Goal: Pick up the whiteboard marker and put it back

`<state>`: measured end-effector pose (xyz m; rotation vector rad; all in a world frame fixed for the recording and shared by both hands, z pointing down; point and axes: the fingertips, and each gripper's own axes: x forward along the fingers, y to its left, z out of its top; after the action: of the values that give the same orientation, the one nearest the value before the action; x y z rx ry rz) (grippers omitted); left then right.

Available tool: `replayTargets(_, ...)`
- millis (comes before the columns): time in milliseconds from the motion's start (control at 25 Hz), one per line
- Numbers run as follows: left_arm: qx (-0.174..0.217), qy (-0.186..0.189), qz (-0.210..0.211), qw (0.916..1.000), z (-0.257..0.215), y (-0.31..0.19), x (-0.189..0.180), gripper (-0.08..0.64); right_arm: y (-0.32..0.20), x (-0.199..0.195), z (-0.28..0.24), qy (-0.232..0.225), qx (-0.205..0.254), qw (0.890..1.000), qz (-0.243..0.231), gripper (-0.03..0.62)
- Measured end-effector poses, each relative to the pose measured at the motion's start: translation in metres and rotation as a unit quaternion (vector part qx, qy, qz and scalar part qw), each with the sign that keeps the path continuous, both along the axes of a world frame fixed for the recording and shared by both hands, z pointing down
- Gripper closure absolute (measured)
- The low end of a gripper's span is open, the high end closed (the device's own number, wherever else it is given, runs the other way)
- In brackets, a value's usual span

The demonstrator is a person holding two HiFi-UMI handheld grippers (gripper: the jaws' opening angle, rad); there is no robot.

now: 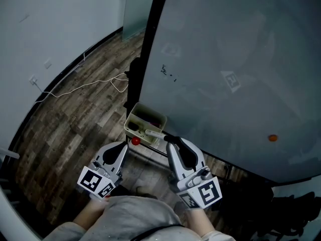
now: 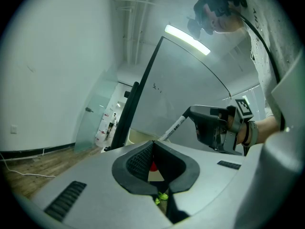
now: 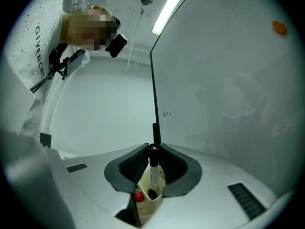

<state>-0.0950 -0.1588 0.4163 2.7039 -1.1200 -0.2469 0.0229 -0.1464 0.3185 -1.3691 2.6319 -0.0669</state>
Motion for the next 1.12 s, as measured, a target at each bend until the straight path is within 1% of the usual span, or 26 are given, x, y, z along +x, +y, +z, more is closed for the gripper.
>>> replayTargets(1120, 0.015, 0.003, 0.005, 0.9999, -0.0093, -0.0041, 0.0005, 0.545, -0.0002, -0.0027, -0.0024, 0.001, 0.006, 1.000, -0.008, 0.509)
